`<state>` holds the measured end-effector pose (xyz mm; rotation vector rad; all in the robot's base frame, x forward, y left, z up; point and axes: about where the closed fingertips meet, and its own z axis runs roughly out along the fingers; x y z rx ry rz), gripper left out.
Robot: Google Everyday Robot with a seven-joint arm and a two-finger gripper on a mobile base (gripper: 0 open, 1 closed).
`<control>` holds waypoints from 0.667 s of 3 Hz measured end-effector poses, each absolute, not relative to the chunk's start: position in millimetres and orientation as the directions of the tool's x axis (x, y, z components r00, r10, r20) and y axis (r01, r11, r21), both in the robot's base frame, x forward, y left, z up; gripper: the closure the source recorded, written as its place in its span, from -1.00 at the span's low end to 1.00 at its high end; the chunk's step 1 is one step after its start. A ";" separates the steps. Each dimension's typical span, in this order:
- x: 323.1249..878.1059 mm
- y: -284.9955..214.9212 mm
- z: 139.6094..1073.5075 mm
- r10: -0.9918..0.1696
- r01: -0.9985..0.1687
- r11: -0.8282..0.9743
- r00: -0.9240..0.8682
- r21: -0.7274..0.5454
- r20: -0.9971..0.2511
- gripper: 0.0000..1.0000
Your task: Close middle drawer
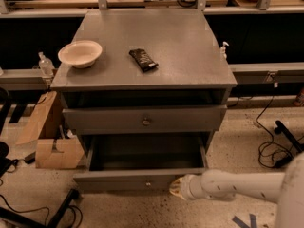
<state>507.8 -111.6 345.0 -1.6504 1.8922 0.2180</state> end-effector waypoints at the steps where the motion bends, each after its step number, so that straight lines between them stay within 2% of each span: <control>1: 528.0 -106.4 346.1 -0.844 -0.940 0.205 -0.029 -0.273 -0.536 1.00; 2: 549.4 -104.6 348.4 -0.849 -0.936 0.205 -0.026 -0.285 -0.528 1.00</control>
Offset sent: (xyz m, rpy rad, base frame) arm 0.1153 0.0108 0.0119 -0.0453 -0.0523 -0.0152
